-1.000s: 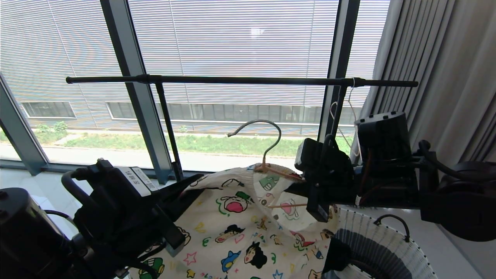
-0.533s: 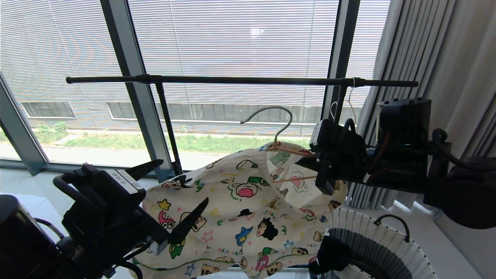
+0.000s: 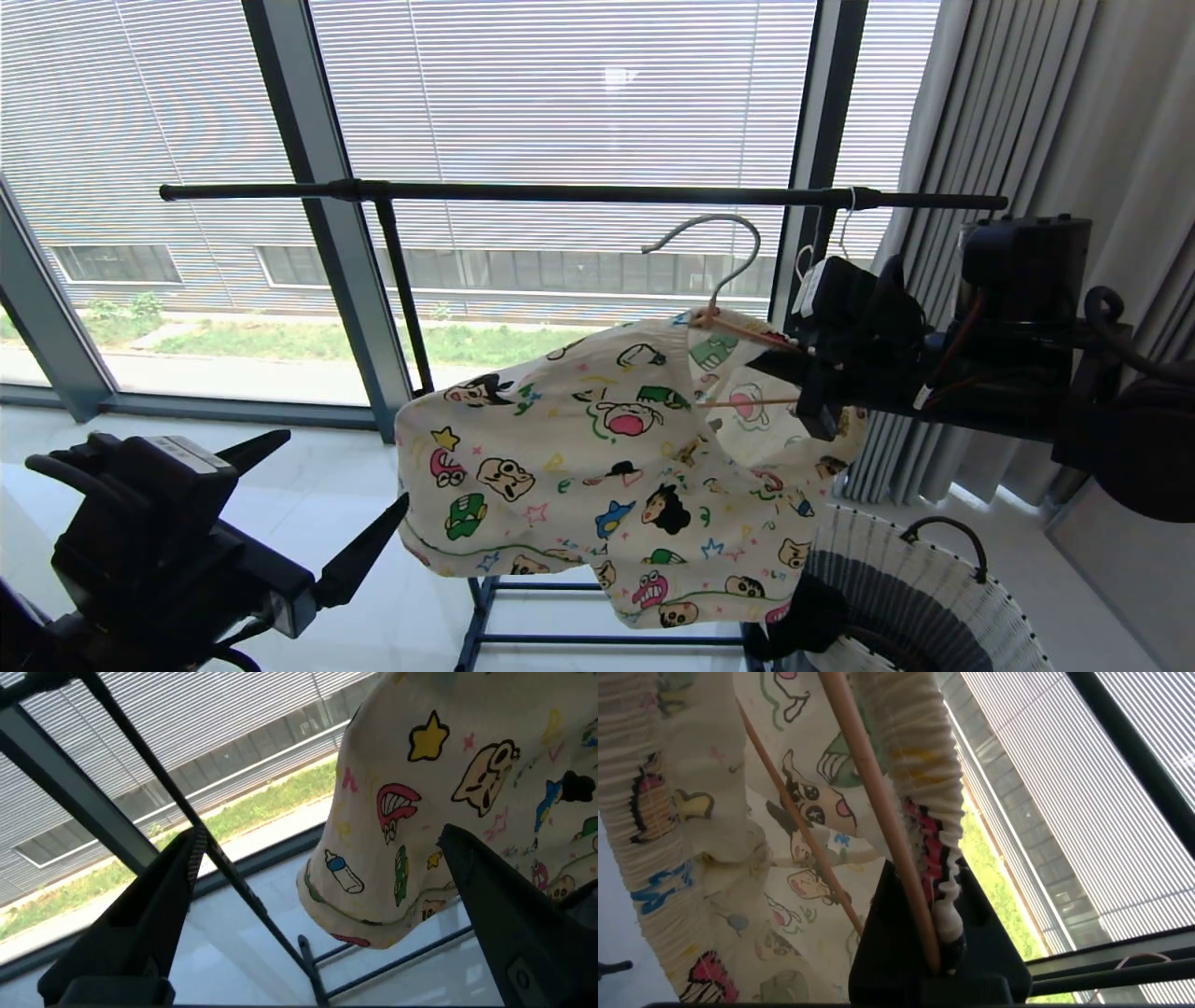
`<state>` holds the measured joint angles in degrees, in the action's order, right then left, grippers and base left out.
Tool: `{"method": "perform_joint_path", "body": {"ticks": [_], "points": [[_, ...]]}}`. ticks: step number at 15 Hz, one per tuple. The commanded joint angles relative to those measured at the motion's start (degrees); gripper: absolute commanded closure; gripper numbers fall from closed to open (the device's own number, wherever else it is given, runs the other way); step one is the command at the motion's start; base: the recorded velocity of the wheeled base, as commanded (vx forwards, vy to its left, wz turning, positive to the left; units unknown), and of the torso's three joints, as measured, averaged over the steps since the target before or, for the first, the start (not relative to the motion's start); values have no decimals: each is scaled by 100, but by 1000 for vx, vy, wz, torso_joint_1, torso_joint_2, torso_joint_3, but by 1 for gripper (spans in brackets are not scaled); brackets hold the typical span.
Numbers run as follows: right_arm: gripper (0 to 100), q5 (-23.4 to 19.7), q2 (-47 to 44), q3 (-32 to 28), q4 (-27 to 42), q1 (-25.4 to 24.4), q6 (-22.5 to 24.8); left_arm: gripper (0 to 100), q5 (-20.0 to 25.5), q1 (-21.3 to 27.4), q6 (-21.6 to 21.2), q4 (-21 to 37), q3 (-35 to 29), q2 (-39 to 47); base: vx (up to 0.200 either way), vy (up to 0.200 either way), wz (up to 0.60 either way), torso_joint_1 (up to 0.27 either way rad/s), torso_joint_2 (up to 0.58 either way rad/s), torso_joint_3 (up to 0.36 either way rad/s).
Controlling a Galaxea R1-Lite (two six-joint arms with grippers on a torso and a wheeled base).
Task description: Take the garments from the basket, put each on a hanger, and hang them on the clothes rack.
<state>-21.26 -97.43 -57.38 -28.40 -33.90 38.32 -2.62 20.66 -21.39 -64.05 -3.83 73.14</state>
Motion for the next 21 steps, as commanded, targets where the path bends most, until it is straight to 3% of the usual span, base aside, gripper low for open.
{"method": "perform_joint_path", "body": {"ticks": [1, 5, 6, 10, 14, 17, 18, 21], "points": [[100, -36, 84, -1, 2, -11, 1, 0, 69, -291, 144, -2, -4, 508, 0, 0, 0, 0, 0, 0], [100, -71, 154, 8, 10, -125, -8, 0, 535, -414, 259, -20, -162, 965, 0, 0, 0, 0, 0, 0], [100, -71, 163, 8, 10, -178, -8, 100, 552, -414, 276, -20, -232, 991, 0, 0, 0, 0, 0, 0], [100, -36, 171, -1, 2, -213, -17, 100, 535, -634, 303, -20, -250, 1035, 0, 0, 0, 0, 0, 0], [100, 87, 207, -1, 2, -20, -114, 100, 535, -1636, 267, -20, -13, 1158, 0, 0, 0, 0, 0, 0], [100, 166, 215, -1, 2, -20, -210, 100, 526, -1354, 241, -73, 14, 930, 0, 0, 0, 0, 0, 0], [100, 175, 215, 8, 10, -29, -210, 0, 526, -1293, 215, -73, 14, 824, 0, 0, 0, 0, 0, 0], [100, 439, 224, 192, 37, -38, -228, 0, 491, -1302, 223, -73, 58, 631, 0, 0, 0, 0, 0, 0]]}}
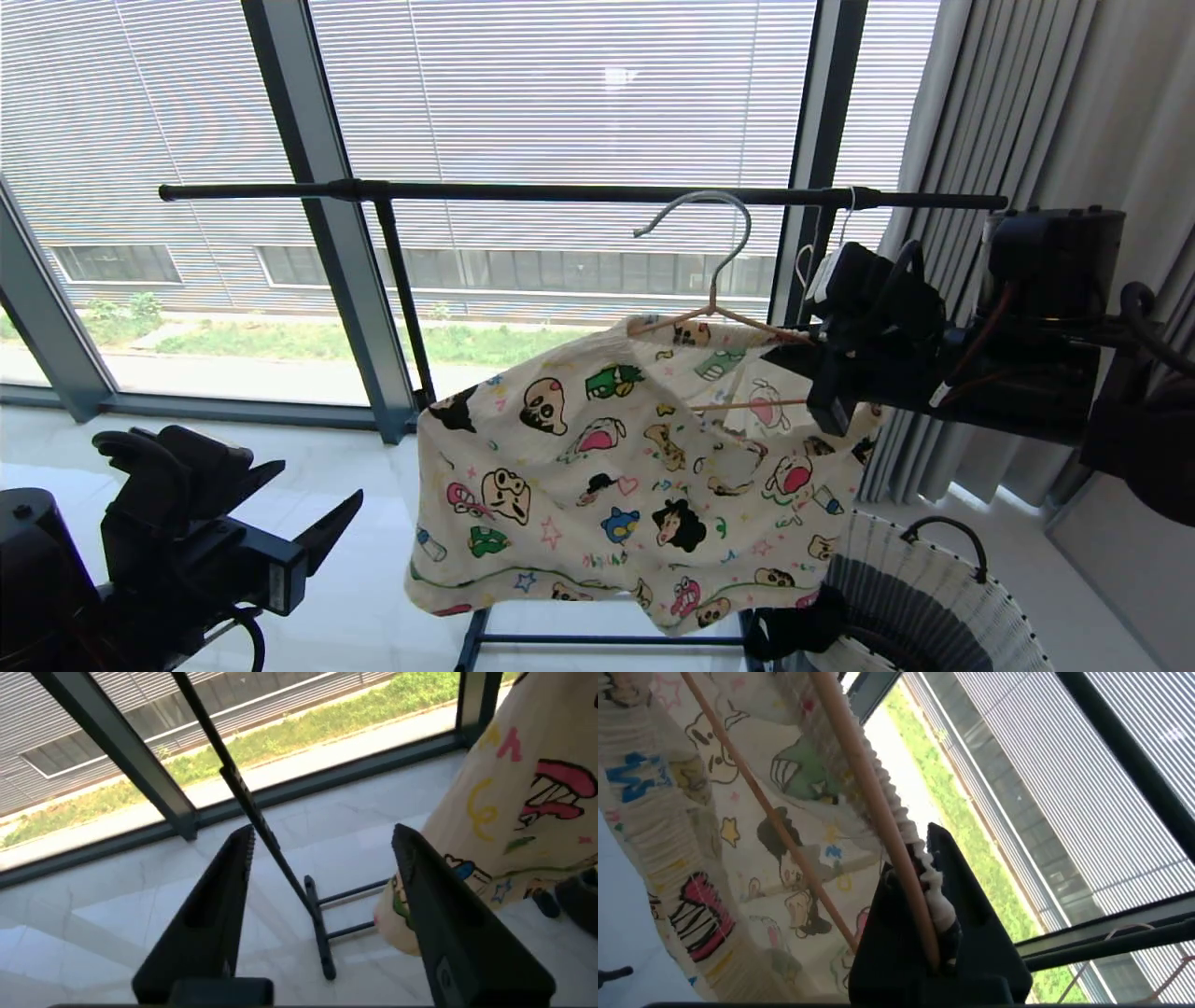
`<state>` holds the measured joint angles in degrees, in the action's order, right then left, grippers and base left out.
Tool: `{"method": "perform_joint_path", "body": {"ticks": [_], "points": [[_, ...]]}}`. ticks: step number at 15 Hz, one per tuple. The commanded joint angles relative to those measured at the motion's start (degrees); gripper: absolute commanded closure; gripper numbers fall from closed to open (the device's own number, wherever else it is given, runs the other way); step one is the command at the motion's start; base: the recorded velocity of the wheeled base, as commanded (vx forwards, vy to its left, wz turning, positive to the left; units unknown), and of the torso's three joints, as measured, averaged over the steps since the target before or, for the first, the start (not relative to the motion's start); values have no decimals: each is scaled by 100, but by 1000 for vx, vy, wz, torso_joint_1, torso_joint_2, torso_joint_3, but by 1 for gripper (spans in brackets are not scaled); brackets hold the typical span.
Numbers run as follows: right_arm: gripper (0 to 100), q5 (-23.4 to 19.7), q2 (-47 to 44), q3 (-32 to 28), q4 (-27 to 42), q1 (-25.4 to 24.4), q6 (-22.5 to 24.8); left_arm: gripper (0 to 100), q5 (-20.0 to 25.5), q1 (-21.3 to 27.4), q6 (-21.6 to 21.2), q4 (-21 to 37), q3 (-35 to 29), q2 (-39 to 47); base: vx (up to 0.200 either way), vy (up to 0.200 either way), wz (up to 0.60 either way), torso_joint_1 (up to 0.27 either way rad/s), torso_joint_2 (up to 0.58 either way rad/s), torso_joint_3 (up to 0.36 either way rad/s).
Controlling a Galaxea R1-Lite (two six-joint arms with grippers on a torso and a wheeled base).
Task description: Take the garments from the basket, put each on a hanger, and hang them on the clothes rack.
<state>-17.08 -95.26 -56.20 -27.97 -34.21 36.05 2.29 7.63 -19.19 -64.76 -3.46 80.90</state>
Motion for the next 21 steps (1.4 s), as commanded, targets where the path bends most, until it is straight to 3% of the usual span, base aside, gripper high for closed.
{"method": "perform_joint_path", "body": {"ticks": [1, 3, 5, 6, 7, 8, 11, 13, 14, 18, 21], "points": [[100, 143, 16, 144, 2, 2, -36, 0, -71, -25, 3, -2, 47, -162, 0, 0, 0, 0, 0, 0], [100, 1022, 86, 443, 230, 2, -432, 0, -880, -42, 3, -2, 3, -144, 0, 0, 0, 0, 0, 0], [100, 1849, 148, 478, 933, -25, -1241, 0, -1758, -42, -6, -2, -146, -56, 0, 0, 0, 0, 0, 0], [100, 1936, 148, 469, 1021, -25, -1346, 0, -1829, -42, -6, -2, -164, -48, 0, 0, 0, 0, 0, 0], [100, 2499, 139, 399, 1689, -60, -2111, 0, -2128, -42, -6, -2, -278, -39, 0, 0, 0, 0, 0, 0], [100, 2596, 139, 355, 1909, -60, -2322, 0, -2172, -42, -6, -2, -287, -39, 0, 0, 0, 0, 0, 0], [100, 3193, 7, -313, 3473, -130, -3772, 0, -2251, -42, -155, -2, -295, -4, 0, 0, 0, 0, 0, 0], [100, 3527, -353, -866, 3675, -244, -4747, 0, -2251, -42, -164, -2, -295, 5, 0, 0, 0, 0, 0, 0], [100, 3641, -485, -1104, 3684, -280, -5011, 0, -2251, -51, -173, -2, -295, 5, 0, 0, 0, 0, 0, 0], [100, 3993, -740, -1719, 3456, -262, -5231, 0, -2251, -60, -217, 7, -278, 5, 0, 0, 0, 0, 0, 0], [100, 4011, -819, -2079, 3333, -236, -5204, 0, -2242, -60, -208, 7, -260, 14, 67, 0, 0, 2, 1, 1]]}}
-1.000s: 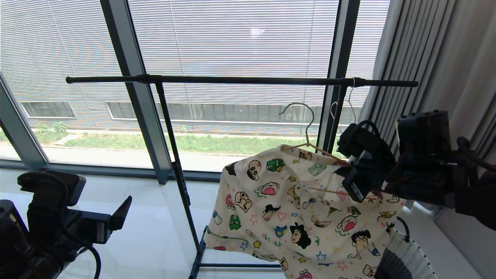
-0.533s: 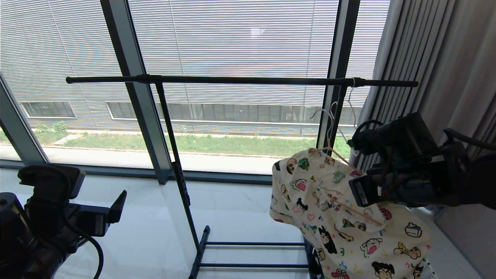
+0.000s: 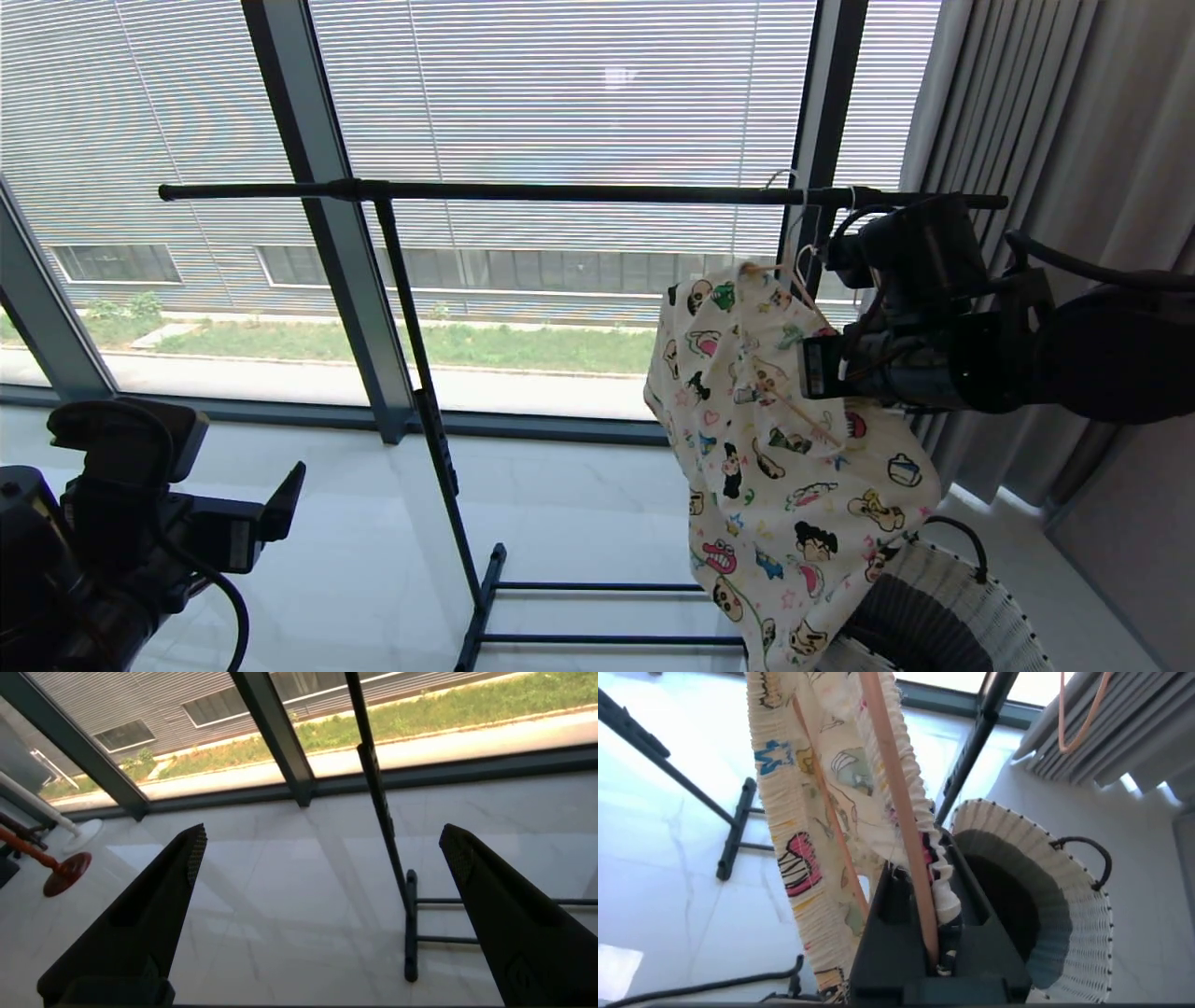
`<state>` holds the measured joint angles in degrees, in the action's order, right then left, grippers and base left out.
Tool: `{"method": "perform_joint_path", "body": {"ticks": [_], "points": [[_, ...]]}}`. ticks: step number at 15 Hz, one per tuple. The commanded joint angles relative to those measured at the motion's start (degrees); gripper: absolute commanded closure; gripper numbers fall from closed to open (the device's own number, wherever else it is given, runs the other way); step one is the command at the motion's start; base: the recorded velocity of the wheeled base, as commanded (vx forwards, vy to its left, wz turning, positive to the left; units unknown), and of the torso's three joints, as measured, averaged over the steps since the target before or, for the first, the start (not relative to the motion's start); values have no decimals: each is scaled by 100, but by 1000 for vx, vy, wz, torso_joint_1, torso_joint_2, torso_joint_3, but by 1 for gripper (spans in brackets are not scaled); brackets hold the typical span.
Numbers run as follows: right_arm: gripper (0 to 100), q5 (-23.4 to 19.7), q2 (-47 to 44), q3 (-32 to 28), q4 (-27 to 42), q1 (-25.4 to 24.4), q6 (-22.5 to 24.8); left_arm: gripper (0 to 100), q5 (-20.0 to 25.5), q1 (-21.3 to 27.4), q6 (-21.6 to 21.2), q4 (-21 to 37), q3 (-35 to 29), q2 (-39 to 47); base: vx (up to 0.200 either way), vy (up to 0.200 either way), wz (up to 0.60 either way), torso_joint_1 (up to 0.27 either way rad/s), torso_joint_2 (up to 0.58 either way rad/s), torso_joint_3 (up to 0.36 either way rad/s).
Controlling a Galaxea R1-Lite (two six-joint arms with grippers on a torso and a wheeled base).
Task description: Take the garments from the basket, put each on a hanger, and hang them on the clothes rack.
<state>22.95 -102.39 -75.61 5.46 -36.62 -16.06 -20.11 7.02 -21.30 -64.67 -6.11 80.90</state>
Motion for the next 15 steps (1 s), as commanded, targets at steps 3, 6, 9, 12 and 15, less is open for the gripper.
{"method": "perform_joint_path", "body": {"ticks": [3, 6, 9, 12, 15], "points": [[100, 113, -194, -411, -10, 67, 6, 0, -1, 10, -6, -2, 22, 5, 200, 0, 0, -3, 1, 4], [100, 165, -203, -499, -10, 226, 23, 0, -1, 10, -6, -2, 31, 5, 200, 0, 0, 12, 1, -2], [100, 218, -203, -499, -10, 261, 32, 0, -1, 19, -41, -2, 57, 5, 200, 0, 0, 7, 4, 4], [100, 262, -264, -464, 8, 261, 32, 0, -1, 27, -41, -2, 66, 14, 200, 0, 0, -1, 4, 1], [100, 376, -352, -464, 25, 261, 103, 0, -1, 27, -41, -2, 136, 23, 133, 0, 0, 3, 3, 3]]}}
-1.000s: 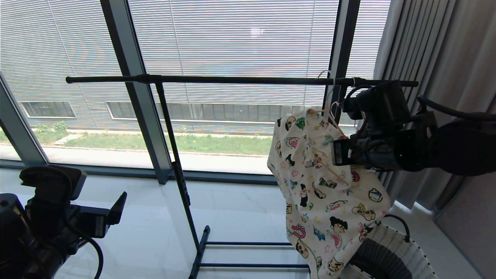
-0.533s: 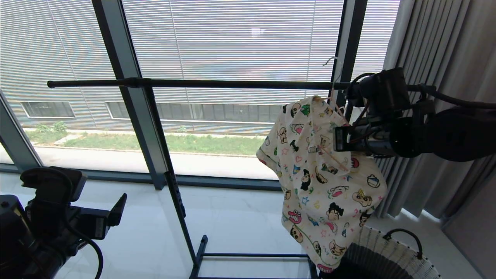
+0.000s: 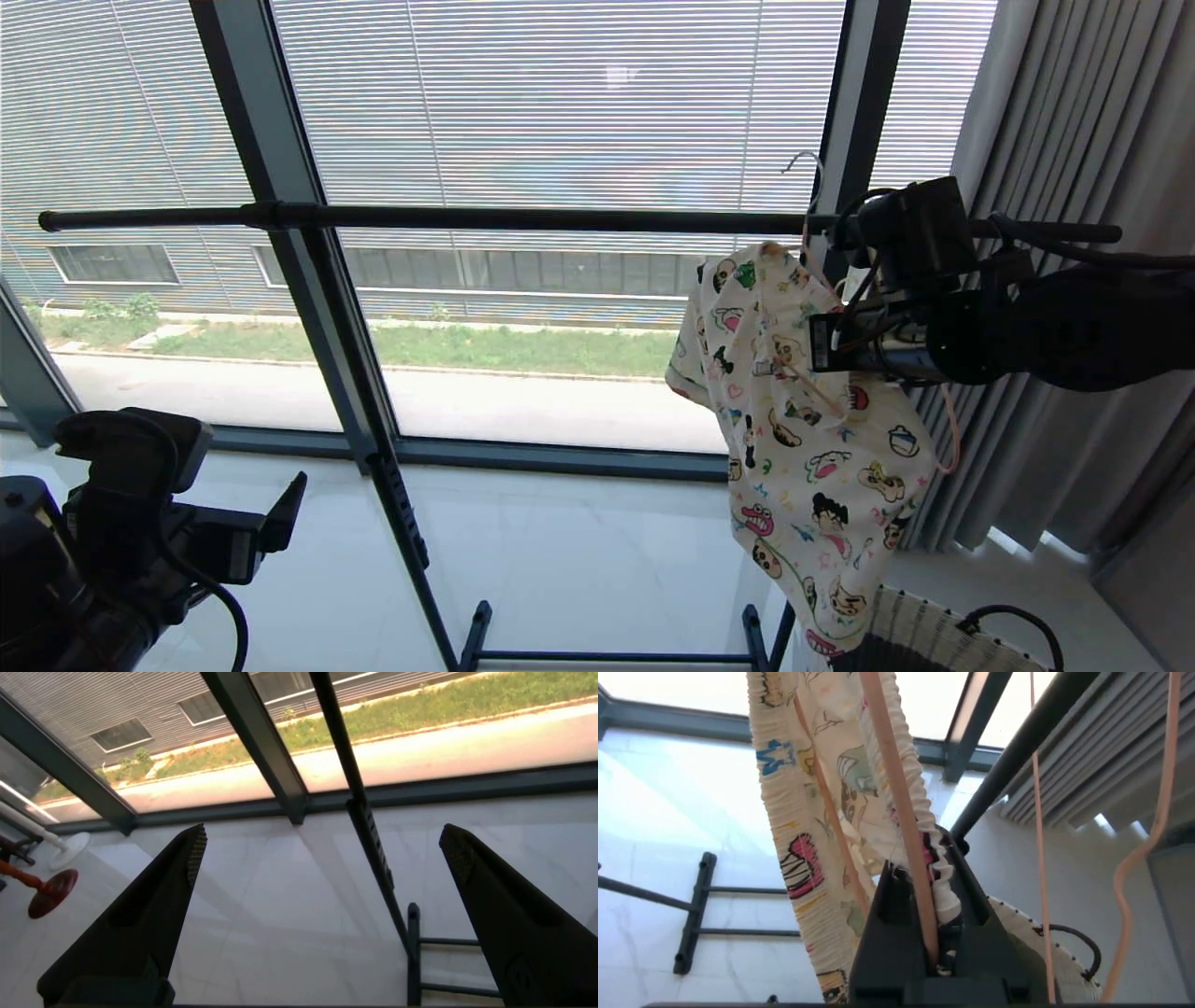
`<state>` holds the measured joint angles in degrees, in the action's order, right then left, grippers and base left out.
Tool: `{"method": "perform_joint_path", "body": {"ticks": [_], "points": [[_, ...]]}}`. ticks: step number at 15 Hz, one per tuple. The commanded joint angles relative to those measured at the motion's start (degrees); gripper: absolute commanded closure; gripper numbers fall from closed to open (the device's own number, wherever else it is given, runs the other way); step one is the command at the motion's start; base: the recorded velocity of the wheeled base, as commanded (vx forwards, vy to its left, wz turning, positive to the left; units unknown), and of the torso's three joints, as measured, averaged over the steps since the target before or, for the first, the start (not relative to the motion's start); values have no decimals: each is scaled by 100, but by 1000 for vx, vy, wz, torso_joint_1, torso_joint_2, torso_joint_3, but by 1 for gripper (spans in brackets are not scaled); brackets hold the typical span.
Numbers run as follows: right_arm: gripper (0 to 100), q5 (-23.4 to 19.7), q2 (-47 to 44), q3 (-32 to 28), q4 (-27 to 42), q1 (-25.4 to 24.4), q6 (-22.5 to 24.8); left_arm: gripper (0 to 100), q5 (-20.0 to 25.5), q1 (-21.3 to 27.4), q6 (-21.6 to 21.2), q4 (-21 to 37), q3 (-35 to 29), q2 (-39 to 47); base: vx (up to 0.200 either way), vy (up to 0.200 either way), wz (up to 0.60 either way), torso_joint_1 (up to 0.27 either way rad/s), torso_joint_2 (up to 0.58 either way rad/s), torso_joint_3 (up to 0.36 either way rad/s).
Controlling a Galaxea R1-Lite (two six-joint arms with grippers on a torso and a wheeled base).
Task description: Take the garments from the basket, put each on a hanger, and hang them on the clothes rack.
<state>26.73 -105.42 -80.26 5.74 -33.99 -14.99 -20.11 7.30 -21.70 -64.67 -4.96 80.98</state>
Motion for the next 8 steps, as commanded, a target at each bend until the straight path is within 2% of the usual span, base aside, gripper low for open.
{"method": "perform_joint_path", "body": {"ticks": [1, 4, 8], "points": [[100, 7, -75, -7, -3, 6, 23, 0, -1, -1, -1, -2, 65, 14, 0, 0, 0, 0, 0, 0], [100, 7, -312, -95, -20, 384, 357, 0, -1, -1, -1, -2, 92, 14, 0, 0, 0, 17, 1, -2], [100, 7, -708, -385, -12, 665, 418, 0, -1, 8, -1, -2, 101, 5, 0, 0, 0, 0, 0, 0]]}}
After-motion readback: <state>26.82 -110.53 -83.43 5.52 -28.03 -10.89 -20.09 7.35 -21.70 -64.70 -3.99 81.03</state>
